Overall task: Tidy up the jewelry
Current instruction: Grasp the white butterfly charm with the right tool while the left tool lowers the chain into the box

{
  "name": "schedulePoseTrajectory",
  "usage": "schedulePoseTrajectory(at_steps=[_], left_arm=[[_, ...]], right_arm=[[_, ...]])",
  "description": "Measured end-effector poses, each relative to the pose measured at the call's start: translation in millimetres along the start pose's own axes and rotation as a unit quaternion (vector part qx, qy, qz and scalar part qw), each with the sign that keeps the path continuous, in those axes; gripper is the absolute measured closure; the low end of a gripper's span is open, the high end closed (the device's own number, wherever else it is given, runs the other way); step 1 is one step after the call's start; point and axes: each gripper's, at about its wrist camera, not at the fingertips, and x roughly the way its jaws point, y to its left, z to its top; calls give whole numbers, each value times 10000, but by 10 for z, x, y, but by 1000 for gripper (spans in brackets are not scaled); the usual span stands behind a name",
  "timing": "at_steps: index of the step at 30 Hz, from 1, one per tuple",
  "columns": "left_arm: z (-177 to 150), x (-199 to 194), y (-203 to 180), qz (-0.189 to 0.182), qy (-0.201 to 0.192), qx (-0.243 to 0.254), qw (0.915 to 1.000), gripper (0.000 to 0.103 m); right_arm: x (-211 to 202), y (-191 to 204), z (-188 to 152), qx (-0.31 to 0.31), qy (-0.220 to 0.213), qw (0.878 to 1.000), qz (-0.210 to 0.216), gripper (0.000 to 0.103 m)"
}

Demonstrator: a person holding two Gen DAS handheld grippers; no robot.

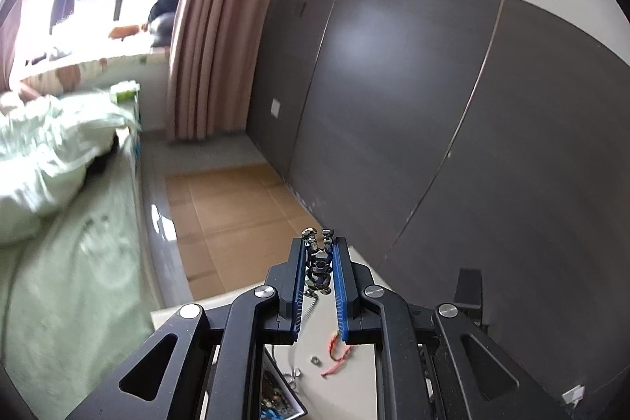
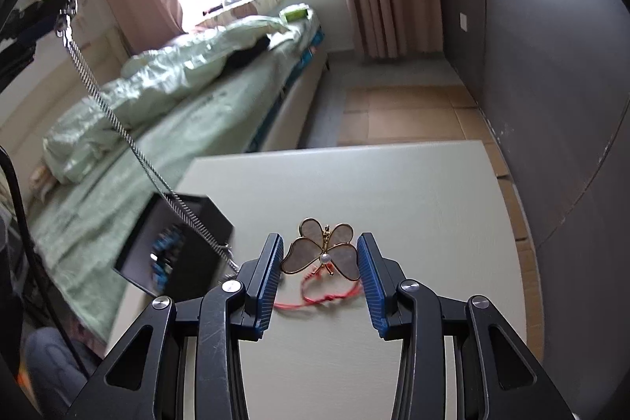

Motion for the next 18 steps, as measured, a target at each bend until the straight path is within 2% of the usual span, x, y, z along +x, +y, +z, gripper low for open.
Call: schedulePoseTrajectory(at_steps=[10, 18], left_arm=[[418, -661, -360, 482, -539, 564, 9958, 89], [489, -888, -513, 788, -611, 814, 9917, 89]], right_arm=[[-281, 213, 83, 65, -548, 9977, 389, 63], [-336, 353, 63, 140, -671, 9957, 626, 63]])
